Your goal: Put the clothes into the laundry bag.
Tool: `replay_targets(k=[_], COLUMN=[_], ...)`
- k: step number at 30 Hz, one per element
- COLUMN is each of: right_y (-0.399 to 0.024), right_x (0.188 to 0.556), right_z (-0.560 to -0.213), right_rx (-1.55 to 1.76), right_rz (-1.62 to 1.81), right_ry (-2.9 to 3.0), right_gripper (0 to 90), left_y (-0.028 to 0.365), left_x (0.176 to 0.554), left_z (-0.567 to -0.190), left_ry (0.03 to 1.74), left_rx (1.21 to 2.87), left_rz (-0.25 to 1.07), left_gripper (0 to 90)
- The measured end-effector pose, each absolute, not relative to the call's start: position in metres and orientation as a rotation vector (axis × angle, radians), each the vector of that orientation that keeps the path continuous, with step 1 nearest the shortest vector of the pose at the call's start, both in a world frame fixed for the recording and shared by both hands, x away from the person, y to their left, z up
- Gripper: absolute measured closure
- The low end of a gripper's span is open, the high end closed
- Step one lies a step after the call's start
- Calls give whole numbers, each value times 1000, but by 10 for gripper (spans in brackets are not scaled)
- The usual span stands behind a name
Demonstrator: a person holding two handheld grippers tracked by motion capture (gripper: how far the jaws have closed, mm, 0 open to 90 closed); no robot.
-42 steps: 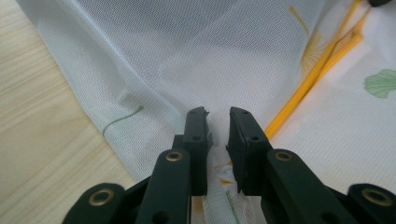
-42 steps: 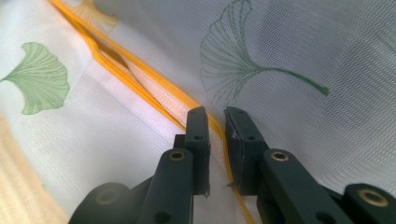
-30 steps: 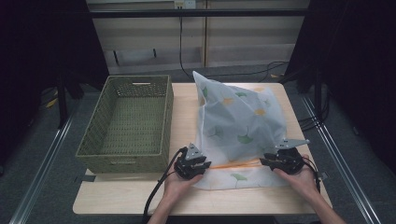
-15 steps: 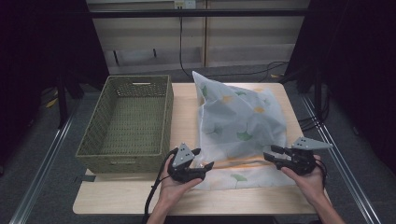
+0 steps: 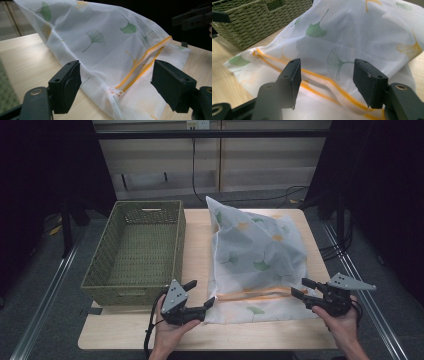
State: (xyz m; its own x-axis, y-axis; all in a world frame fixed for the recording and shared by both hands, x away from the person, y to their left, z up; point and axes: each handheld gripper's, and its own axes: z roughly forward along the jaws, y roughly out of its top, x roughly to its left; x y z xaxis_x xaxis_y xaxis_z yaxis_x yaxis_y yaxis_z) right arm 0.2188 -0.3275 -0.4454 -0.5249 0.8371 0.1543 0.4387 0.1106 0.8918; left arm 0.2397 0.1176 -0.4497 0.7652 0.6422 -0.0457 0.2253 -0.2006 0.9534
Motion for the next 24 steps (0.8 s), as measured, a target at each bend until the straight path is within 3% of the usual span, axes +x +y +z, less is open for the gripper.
replay_targets(k=[14, 24], right_y=[-336, -336], right_x=[194, 194], right_z=[-448, -449], right_rx=[1293, 1286], right_rz=[1384, 1371], right_ry=[1973, 1978], right_gripper=[340, 322], left_y=[161, 171], left_x=[211, 205], left_z=[-466, -475], left_ry=[762, 809], left_rx=[1638, 1618], left_rz=[487, 524], left_gripper=[142, 111])
